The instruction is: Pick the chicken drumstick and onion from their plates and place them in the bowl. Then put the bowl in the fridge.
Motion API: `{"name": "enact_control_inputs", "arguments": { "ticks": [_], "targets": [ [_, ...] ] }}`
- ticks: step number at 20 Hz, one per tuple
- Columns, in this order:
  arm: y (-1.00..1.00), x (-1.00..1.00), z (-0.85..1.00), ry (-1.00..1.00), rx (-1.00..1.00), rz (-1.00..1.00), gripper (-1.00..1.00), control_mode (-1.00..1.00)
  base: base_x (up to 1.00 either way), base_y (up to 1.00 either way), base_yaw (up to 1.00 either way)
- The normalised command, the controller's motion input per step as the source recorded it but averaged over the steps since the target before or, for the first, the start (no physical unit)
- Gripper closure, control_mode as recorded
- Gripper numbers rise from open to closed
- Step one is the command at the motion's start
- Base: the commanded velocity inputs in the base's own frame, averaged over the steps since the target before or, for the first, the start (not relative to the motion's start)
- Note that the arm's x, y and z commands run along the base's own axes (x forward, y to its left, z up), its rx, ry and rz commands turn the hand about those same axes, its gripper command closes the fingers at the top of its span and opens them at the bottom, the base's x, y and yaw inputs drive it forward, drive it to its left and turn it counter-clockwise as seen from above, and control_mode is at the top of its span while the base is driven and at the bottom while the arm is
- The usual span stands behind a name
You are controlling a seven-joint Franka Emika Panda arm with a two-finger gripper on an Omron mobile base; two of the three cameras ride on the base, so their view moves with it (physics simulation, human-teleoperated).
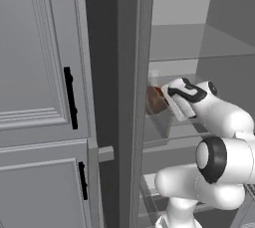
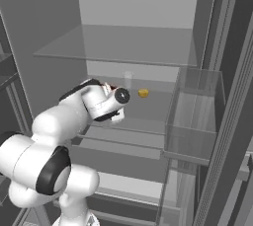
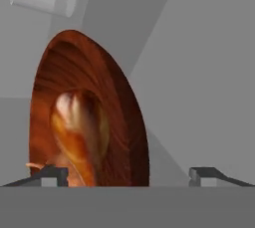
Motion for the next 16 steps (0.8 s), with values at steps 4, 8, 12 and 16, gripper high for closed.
{"name": "enact_control_inputs", "arguments": {
  "ticks": [4, 8, 12, 16],
  "targets": [
    [0.0, -0.43, 0.29, -0.12, 0.0, -0.01, -1.0, -1.0, 0.0, 0.0, 0.0],
    [-0.08, -0.47, 0.73, 0.0, -0.07, -0.01, -1.0, -1.0, 0.0, 0.0, 0.0],
    [-0.24, -0.75, 0.83, 0.02, -0.08, 0.0, -1.0, -1.0, 0.0, 0.0, 0.0],
    [0.05, -0.86, 0.63, 0.06, -0.24, 0.17, -1.0, -1.0, 0.0, 0.0, 0.0]
  ]
}}
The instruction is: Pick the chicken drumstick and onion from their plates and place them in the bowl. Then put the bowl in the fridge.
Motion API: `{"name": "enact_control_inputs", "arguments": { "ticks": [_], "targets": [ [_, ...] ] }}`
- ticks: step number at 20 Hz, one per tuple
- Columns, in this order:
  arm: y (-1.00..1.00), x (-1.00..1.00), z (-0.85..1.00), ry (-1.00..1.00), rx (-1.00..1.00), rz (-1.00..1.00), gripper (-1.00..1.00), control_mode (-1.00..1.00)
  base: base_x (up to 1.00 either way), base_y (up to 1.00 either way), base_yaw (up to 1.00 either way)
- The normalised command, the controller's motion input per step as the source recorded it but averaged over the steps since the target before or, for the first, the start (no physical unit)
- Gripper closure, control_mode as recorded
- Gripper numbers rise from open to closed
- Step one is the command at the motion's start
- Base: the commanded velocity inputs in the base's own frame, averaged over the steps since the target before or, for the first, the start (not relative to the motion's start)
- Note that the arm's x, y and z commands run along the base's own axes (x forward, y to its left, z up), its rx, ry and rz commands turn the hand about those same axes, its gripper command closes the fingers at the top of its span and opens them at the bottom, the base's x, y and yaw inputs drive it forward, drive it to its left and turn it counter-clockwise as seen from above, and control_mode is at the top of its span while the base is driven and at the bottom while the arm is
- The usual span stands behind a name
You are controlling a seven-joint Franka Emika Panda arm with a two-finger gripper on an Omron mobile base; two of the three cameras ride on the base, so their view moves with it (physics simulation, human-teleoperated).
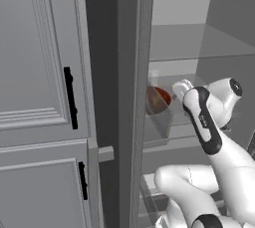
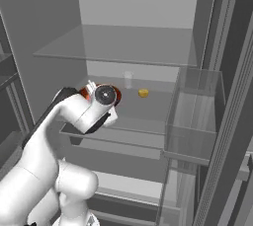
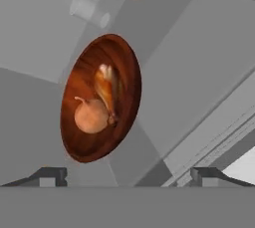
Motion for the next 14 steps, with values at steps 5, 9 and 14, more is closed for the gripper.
{"name": "enact_control_inputs", "arguments": {
  "ticks": [5, 9, 14],
  "targets": [
    [0.0, -0.76, 0.7, 0.11, -0.29, 0.28, -1.0, -1.0, 0.0, 0.0, 0.0],
    [0.0, -0.89, 0.5, 0.08, -0.32, 0.32, -1.0, -1.0, 0.0, 0.0, 0.0],
    [0.05, -1.0, 0.46, 0.0, -0.29, 0.21, -1.0, -1.0, 0.0, 0.0, 0.0]
  ]
}}
